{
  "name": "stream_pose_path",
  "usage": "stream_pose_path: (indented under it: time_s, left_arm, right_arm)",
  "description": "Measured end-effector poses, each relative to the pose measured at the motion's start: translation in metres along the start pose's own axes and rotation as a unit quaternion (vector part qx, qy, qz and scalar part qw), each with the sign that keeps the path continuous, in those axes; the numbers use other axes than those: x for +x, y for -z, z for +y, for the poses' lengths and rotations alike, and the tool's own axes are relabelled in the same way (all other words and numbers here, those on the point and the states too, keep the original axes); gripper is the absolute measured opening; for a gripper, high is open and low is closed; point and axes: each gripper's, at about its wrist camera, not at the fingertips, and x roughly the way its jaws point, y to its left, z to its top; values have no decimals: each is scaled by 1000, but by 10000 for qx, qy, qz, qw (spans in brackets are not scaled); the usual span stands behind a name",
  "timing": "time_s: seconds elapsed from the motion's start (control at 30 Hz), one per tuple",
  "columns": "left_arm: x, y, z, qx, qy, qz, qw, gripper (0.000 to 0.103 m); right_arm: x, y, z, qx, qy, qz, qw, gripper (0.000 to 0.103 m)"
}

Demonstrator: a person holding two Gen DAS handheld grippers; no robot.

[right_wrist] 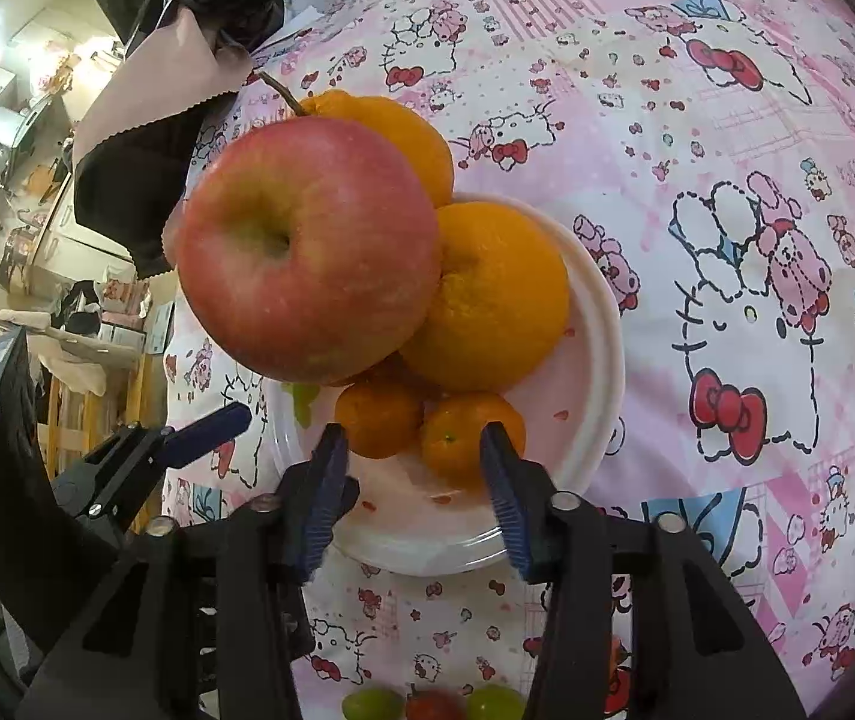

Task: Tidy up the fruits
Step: 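Lower both mandarins onto the plate and open both grippers, then move both grippers back to the green limes in the fruit row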

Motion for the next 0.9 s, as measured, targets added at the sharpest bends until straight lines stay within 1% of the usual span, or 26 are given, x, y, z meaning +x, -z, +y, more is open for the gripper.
stream_pose_path:
  time_s: [0.1,0.17,0.27,0.53,0.63,0.67,0.8,0.9]
  left_arm:
    - [-4,2,4,-40,-19,-62,10000,75]
    - [-8,2,9,-110,2,-105,9999,75]
    - [-11,3,13,-170,-14,-128,9998,75]
    - [-32,11,20,-344,8,-305,9989,75]
    - [-43,16,20,-344,8,-415,9985,75]
    - [-46,18,20,-333,-12,-457,9984,75]
    - [-60,25,22,-354,-93,-597,9975,75]
    - [-69,33,23,-399,-192,-725,9964,75]
  right_arm:
    - [-5,-2,1,-28,-12,-55,10000,56]
    - [-8,-2,2,-29,4,-94,10000,60]
    - [-13,-1,2,6,-7,-126,9999,64]
    - [-33,10,2,69,-49,-248,9997,67]
    - [-46,14,4,88,-91,-343,9993,75]
    - [-51,16,4,93,-80,-398,9991,76]
    - [-69,25,7,59,-37,-543,9985,76]
    - [-83,36,4,151,-31,-669,9976,77]
